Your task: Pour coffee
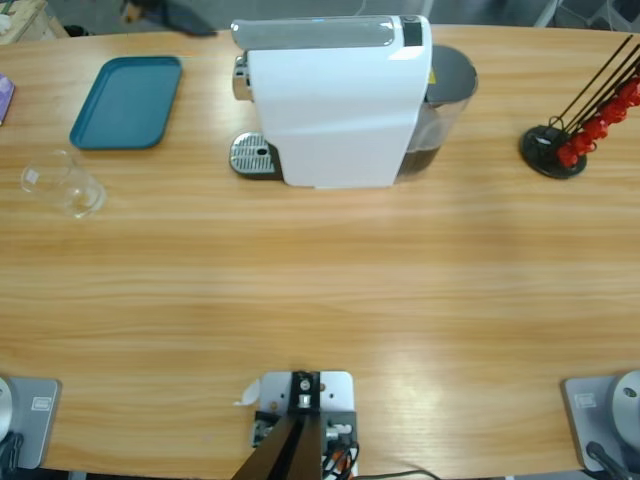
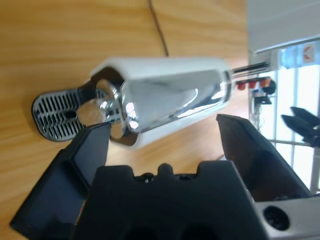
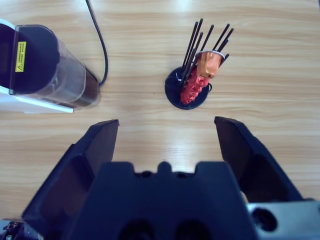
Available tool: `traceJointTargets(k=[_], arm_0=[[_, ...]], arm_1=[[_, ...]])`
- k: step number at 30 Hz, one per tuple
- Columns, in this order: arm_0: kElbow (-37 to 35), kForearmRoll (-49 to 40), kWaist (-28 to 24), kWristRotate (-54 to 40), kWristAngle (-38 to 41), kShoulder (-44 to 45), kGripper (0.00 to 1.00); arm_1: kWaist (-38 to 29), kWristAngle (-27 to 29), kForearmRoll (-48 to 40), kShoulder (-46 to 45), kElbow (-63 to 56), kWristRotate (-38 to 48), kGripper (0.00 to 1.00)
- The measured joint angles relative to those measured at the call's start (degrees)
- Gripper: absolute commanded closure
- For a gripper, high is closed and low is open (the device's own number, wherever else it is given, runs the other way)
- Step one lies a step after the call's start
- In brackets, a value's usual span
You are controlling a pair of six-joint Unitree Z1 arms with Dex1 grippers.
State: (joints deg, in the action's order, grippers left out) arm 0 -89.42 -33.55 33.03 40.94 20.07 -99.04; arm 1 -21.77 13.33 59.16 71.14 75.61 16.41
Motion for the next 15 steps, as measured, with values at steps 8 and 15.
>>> traceJointTargets(k=[8,15], arm_0=[[-1.9,0.0,-0.3,-0.3,0.9,-0.9,0.176],[-0.7,0.0,-0.3,-0.3,1.1,-1.2,0.127]], arm_1=[[0.0,-0.1,-0.2,0.0,-0.2,0.0,0.151],[0.0,-0.1,-0.2,0.0,-0.2,0.0,0.151]])
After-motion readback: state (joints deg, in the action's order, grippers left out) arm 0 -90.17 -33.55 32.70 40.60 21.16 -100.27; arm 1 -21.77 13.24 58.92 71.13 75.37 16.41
